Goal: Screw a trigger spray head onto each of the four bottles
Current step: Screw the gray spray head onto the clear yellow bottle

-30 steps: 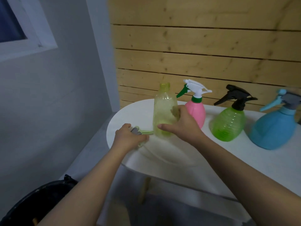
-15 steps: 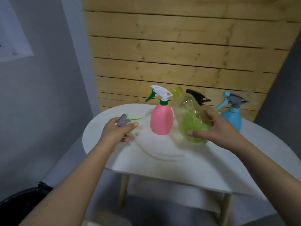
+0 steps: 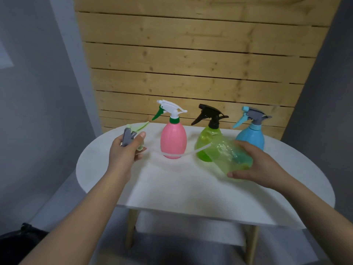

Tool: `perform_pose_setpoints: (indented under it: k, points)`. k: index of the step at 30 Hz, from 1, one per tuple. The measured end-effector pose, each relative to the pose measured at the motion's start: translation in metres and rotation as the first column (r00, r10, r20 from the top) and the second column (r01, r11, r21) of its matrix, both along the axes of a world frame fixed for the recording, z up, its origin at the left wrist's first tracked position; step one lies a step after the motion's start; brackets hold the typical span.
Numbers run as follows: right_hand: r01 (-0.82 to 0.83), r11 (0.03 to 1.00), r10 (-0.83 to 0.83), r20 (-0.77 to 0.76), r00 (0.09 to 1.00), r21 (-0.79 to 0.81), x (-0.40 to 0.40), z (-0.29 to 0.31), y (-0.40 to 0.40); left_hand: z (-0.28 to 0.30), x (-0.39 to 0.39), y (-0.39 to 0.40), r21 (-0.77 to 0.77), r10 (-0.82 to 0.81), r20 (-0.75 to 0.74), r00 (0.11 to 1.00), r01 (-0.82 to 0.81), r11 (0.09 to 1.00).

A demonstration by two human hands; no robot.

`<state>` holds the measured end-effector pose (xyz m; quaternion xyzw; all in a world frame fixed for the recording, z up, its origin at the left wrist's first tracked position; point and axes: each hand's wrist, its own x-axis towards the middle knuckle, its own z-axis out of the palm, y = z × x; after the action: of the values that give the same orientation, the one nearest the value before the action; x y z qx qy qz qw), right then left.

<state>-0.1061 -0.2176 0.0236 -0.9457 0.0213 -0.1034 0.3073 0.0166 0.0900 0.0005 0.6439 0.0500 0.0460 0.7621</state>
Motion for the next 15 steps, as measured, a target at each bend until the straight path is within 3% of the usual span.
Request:
perform_pose_setpoints:
  k: [15]
  points:
    - [0.005, 0.999, -0.005, 0.023, 1.0, -0.038, 0.009, -0.009, -0.017, -0.01, 0.013, -0.003, -0.004, 0.155, -0.016, 0.988, -0.155, 0.988]
